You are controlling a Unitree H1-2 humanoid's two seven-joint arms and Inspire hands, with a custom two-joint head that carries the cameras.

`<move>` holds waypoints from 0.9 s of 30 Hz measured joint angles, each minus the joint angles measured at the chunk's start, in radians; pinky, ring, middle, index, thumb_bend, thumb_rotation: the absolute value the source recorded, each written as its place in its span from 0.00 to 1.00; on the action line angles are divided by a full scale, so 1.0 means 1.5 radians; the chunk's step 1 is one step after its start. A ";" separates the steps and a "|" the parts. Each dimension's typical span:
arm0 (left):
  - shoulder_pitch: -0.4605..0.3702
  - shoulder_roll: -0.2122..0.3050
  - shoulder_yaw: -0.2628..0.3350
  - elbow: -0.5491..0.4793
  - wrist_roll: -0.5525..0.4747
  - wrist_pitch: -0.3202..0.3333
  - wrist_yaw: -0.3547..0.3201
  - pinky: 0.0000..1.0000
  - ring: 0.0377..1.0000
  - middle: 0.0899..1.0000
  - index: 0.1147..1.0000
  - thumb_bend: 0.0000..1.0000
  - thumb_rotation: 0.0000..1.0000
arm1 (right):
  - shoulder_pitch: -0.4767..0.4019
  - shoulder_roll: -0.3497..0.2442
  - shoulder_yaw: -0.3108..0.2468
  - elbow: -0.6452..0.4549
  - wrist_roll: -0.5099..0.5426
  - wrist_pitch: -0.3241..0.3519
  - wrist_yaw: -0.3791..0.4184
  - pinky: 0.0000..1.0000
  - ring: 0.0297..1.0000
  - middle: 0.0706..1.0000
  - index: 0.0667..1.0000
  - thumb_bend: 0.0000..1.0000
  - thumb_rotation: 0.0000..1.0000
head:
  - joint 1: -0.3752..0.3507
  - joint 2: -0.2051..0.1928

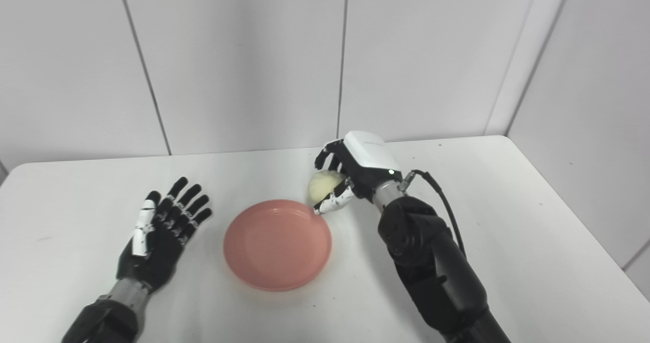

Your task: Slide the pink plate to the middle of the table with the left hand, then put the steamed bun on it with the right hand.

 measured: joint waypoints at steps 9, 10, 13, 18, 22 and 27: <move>0.001 -0.017 -0.009 -0.006 0.009 0.000 0.017 0.92 0.92 0.94 0.95 0.48 1.00 | -0.014 0.026 0.053 0.011 -0.011 -0.001 0.007 0.26 0.33 0.42 0.48 0.52 0.00 | 0.027 0.002; 0.001 -0.018 -0.010 -0.006 0.009 0.000 0.017 0.92 0.92 0.94 0.95 0.48 1.00 | -0.014 0.028 0.061 0.014 -0.016 -0.001 0.007 0.25 0.32 0.43 0.46 0.52 0.00 | 0.031 0.003; 0.001 -0.019 -0.012 -0.006 0.009 0.000 0.017 0.93 0.92 0.94 0.96 0.48 1.00 | -0.014 0.037 0.074 0.024 -0.024 -0.001 0.009 0.27 0.34 0.41 0.48 0.52 0.00 | 0.035 0.004; 0.001 -0.020 -0.012 -0.007 0.009 0.000 0.017 0.92 0.92 0.94 0.95 0.47 1.00 | -0.016 0.056 0.076 0.031 -0.011 -0.001 0.015 0.27 0.33 0.38 0.51 0.52 0.00 | 0.039 0.009; 0.001 -0.021 -0.014 -0.009 0.009 0.000 0.020 0.92 0.92 0.94 0.96 0.48 1.00 | -0.015 0.070 0.087 0.048 -0.005 -0.001 0.023 0.25 0.31 0.40 0.48 0.52 0.00 | 0.038 0.013; 0.004 -0.021 -0.017 -0.016 0.009 0.003 0.022 0.93 0.93 0.94 0.96 0.47 1.00 | -0.015 0.073 0.106 0.065 -0.005 -0.001 0.029 0.27 0.33 0.41 0.48 0.52 0.00 | 0.038 0.017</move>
